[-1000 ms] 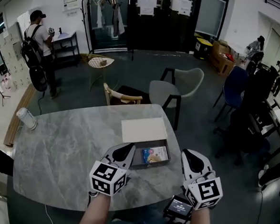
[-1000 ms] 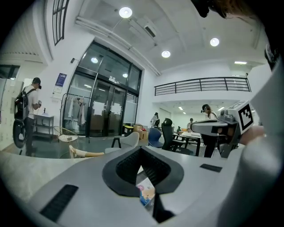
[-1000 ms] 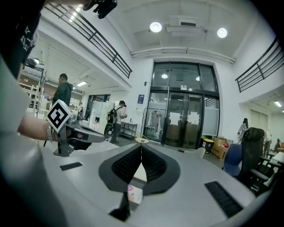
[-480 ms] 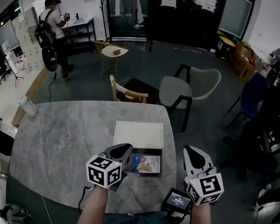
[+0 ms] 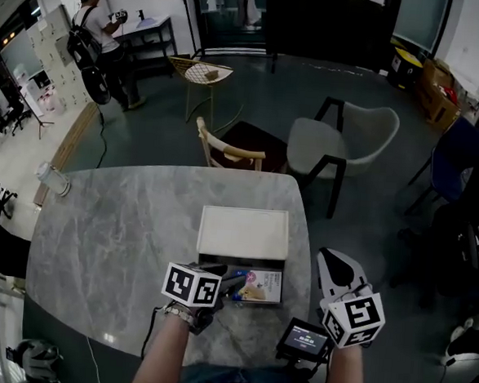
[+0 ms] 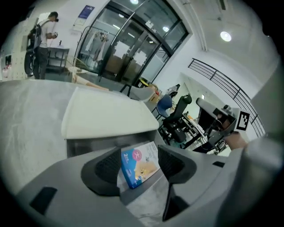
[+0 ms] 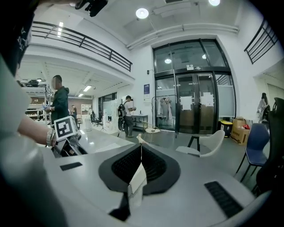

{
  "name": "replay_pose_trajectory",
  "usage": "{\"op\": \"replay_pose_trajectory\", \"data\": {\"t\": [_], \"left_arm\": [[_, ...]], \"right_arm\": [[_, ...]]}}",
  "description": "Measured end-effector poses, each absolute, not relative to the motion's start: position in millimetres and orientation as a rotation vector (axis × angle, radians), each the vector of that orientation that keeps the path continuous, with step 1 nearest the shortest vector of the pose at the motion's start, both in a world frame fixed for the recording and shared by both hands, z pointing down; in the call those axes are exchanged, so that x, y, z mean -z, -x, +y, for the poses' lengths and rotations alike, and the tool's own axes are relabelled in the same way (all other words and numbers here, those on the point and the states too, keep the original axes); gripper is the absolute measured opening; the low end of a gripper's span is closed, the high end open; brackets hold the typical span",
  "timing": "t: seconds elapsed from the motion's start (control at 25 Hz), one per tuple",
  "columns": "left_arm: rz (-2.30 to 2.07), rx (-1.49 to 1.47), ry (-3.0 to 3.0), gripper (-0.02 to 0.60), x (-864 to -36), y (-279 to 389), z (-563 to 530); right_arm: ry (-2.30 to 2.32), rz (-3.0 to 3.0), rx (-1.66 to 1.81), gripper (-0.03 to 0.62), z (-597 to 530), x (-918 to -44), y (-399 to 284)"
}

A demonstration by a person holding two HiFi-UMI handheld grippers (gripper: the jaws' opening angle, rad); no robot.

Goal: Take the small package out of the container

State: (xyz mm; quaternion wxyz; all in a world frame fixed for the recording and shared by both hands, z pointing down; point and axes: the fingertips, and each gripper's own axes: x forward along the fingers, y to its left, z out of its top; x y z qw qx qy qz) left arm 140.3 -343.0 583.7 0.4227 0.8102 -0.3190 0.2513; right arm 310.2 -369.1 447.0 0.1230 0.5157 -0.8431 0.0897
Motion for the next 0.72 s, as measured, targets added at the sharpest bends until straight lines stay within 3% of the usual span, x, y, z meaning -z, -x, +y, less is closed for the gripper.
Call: {"op": "replay_pose_trajectory", "data": {"t": [0.32, 0.72], "left_arm": [[-0.684, -0.918, -1.816, 0.270, -636.2, -147.8, -330.0], [-0.563, -1.069, -1.728, 0.256, -656.3, -153.1, -327.4]], "right_arm": [[-1.476, -2.442, -0.337, 0.025, -376.3, -468.6, -316.9], [-1.440, -2.454, -0.350, 0.025, -380.5, -475.1, -311.3]]}}
